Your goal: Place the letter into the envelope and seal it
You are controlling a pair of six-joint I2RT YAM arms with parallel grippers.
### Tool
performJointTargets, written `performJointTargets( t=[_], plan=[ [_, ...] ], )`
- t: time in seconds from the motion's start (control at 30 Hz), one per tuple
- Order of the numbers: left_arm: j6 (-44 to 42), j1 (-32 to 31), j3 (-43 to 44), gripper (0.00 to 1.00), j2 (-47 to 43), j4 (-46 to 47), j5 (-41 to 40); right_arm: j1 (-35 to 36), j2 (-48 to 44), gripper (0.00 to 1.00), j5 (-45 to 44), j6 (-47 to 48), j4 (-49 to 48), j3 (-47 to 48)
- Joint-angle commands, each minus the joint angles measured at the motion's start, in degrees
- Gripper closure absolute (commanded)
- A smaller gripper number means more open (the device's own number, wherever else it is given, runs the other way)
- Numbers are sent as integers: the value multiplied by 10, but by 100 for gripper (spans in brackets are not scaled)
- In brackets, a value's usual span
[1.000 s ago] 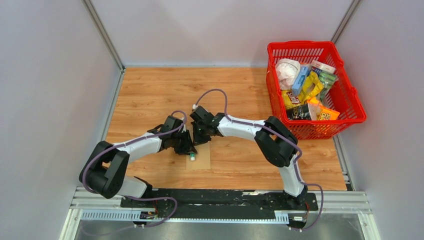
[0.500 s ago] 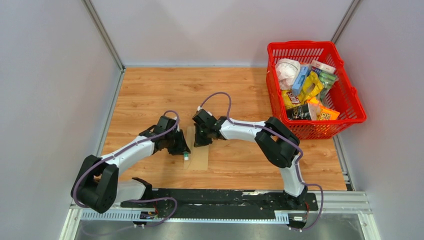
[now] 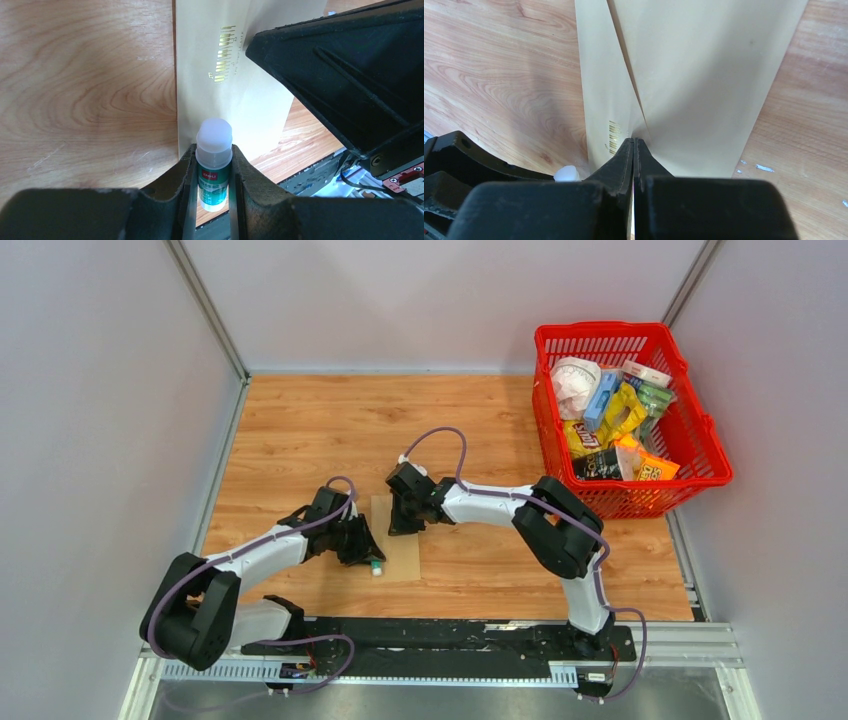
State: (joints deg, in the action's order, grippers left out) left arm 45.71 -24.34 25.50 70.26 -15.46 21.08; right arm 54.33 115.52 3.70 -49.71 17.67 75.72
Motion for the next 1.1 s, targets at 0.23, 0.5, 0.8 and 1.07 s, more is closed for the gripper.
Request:
performJointTargets(
  t=[0.23,0.5,0.8,1.07],
  plan=[
    [-33,0,10,100,14,-58,-105,32,-5,100,-1,15,40,-34],
    [-36,0,24,100,18,-63,-114,44,-1,100,16,21,41,-35],
    [-41,1,28,100,22,-68,-117,54,4,100,23,23,40,-35],
    [-48,6,32,100,26,-70,-119,56,7,100,33,30,36,-35]
  ],
)
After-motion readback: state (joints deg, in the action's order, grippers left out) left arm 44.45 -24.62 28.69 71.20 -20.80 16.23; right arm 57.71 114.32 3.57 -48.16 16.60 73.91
